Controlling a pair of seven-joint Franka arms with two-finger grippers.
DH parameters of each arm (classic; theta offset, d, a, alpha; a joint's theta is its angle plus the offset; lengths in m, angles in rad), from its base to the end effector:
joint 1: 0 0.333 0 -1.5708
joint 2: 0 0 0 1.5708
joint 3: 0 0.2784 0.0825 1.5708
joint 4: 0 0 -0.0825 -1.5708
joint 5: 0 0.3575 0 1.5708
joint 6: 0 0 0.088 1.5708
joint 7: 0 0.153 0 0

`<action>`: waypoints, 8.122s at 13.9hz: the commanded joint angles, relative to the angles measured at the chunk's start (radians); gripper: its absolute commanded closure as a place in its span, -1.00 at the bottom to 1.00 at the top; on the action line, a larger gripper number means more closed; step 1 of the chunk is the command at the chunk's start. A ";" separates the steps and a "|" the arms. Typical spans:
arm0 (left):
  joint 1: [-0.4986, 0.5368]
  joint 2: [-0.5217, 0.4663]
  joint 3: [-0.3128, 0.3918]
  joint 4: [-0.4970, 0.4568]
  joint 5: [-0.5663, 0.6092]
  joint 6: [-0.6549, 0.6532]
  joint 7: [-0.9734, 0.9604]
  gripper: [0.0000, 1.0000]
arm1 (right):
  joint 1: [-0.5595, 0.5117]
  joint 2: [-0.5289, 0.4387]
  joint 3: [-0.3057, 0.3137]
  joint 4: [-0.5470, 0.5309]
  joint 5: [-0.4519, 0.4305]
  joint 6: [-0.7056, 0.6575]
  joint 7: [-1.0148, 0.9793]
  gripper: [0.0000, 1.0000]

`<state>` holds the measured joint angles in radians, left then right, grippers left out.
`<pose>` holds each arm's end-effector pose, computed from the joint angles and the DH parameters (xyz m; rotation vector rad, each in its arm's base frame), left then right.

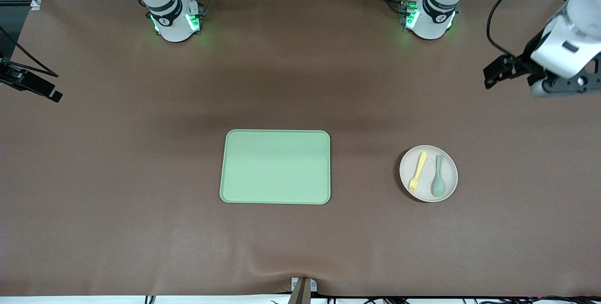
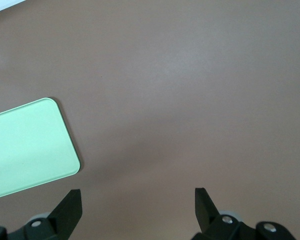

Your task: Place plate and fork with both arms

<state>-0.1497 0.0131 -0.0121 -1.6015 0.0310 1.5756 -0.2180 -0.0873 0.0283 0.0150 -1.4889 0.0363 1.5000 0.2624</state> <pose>0.5227 -0.0805 0.5208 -3.1023 -0.0860 0.0504 0.5273 -0.0325 0.5561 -3.0637 0.5140 0.0320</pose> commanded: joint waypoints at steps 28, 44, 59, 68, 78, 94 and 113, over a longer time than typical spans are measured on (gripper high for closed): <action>0.116 0.561 0.004 -0.242 -0.002 0.794 0.000 -0.34 | -0.022 -0.011 0.013 -0.016 0.028 -0.001 -0.012 -1.00; 0.142 0.594 -0.003 -0.222 -0.068 0.827 -0.017 1.00 | -0.025 -0.011 0.013 -0.016 0.036 -0.003 -0.012 -1.00; 0.145 0.513 -0.054 -0.216 -0.278 0.799 -0.014 1.00 | -0.040 -0.011 0.013 -0.016 0.042 -0.003 -0.012 -1.00; 0.144 0.441 -0.109 -0.170 -0.404 0.673 -0.029 1.00 | -0.049 -0.010 0.013 -0.016 0.054 -0.003 -0.012 -1.00; 0.053 0.438 -0.241 -0.112 -0.387 0.667 -0.385 1.00 | -0.060 -0.008 0.013 -0.017 0.054 -0.004 -0.012 -1.00; -0.189 0.542 -0.239 -0.130 -0.387 0.940 -0.650 1.00 | -0.058 -0.008 0.013 -0.016 0.054 -0.003 -0.014 -1.00; -0.281 0.666 -0.232 -0.164 -0.321 1.175 -0.630 1.00 | -0.068 -0.007 0.013 -0.017 0.054 -0.004 -0.012 -1.00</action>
<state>-0.4190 0.6778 -0.2540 -1.7631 -0.3137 2.7185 -0.8462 -0.1234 0.0301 0.0137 -1.4974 0.0724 1.4990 0.2624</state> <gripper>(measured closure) 0.947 0.000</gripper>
